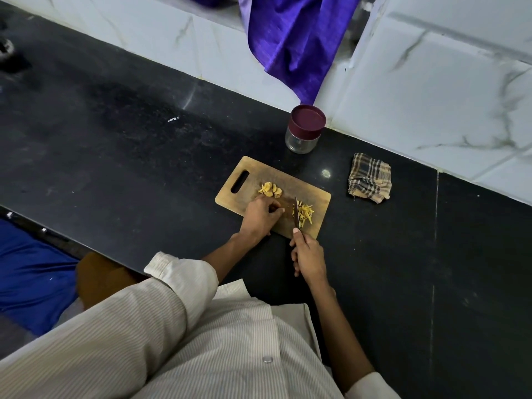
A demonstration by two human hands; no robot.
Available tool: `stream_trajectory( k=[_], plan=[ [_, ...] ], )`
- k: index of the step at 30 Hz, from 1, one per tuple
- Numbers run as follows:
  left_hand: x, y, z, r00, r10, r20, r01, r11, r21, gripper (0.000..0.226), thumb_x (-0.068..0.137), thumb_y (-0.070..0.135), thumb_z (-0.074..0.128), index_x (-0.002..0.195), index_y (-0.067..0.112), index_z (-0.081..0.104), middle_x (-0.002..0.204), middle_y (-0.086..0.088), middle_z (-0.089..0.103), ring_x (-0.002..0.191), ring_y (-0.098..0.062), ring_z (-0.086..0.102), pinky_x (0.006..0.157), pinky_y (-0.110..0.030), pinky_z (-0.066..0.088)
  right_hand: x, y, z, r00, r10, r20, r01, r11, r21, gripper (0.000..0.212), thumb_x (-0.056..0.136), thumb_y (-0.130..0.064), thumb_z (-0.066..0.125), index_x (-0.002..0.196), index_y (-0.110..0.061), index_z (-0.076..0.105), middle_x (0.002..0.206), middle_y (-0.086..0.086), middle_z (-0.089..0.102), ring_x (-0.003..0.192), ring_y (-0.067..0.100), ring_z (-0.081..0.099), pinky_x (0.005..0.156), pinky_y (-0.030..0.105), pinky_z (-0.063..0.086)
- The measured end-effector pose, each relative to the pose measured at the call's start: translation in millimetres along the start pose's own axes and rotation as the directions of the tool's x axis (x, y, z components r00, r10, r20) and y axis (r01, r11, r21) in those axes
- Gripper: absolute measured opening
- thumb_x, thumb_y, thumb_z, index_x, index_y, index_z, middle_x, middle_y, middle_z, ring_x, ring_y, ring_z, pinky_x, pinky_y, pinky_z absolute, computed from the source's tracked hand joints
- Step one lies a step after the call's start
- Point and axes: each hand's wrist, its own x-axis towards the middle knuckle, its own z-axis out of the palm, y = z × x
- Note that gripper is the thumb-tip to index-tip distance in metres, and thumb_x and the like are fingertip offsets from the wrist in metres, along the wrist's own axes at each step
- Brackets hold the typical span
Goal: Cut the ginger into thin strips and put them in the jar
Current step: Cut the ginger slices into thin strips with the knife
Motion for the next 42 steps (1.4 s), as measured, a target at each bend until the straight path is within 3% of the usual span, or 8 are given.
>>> stream_trajectory(
  k=[4,13,17,21,27,42],
  plan=[
    [-1,0,1,0.999,-0.035,-0.008,0.035,0.998,-0.055,0.014,0.093,0.017,0.061,0.104,0.01,0.065,0.102,-0.007,0.06,0.059,-0.013,0.059,0.039,-0.018,0.047,0,0,0,1.0,0.013,0.005,-0.013,1.0,-0.015,0.041,0.105,-0.044,0.039,0.088,-0.012,0.059,0.06,0.001,0.051,0.041,0.01,0.044,0.037,0.024,0.038],
    [-7,-1,-4,0.998,-0.059,-0.021,0.055,0.988,-0.146,0.007,0.094,0.01,0.057,0.1,0.011,0.061,0.084,-0.002,0.061,0.051,-0.012,0.058,0.042,-0.03,0.052,-3,-4,5,0.999,-0.012,0.035,0.015,0.996,-0.085,0.04,0.105,-0.043,0.038,0.093,-0.012,0.06,0.067,0.002,0.053,0.044,0.011,0.046,0.037,0.023,0.037],
    [-6,-3,-2,0.997,-0.074,-0.027,0.069,0.988,-0.138,0.008,0.094,0.01,0.058,0.1,0.01,0.063,0.085,-0.002,0.061,0.049,-0.009,0.057,0.039,-0.022,0.048,-2,-7,6,0.997,-0.026,0.067,0.037,0.985,-0.166,0.034,0.105,-0.042,0.037,0.107,-0.013,0.055,0.073,0.004,0.054,0.047,0.011,0.047,0.037,0.023,0.037],
    [-5,-6,-1,0.997,-0.072,-0.018,0.069,0.987,-0.148,0.012,0.094,0.009,0.058,0.104,0.007,0.064,0.086,-0.009,0.065,0.051,-0.011,0.059,0.042,-0.027,0.052,0,-6,10,0.994,-0.039,0.098,0.061,0.971,-0.232,0.032,0.106,-0.039,0.037,0.111,-0.012,0.054,0.078,0.006,0.057,0.046,0.011,0.051,0.035,0.022,0.039],
    [-6,-4,-2,0.996,-0.08,-0.035,0.075,0.988,-0.134,0.013,0.093,0.009,0.058,0.105,0.008,0.063,0.091,-0.005,0.064,0.052,-0.008,0.059,0.041,-0.025,0.051,5,-7,18,0.994,-0.064,0.094,0.091,0.943,-0.319,0.032,0.107,-0.037,0.035,0.109,-0.009,0.052,0.095,0.017,0.063,0.046,0.014,0.055,0.033,0.021,0.039],
    [-4,-7,-3,0.992,-0.126,-0.016,0.12,0.973,-0.196,0.01,0.093,0.01,0.06,0.101,0.006,0.065,0.086,-0.01,0.065,0.049,-0.011,0.059,0.039,-0.025,0.051,14,-10,19,0.993,-0.087,0.084,0.113,0.915,-0.387,0.033,0.106,-0.039,0.036,0.107,-0.011,0.052,0.104,0.021,0.062,0.064,0.025,0.059,0.037,0.028,0.045]
  ],
)
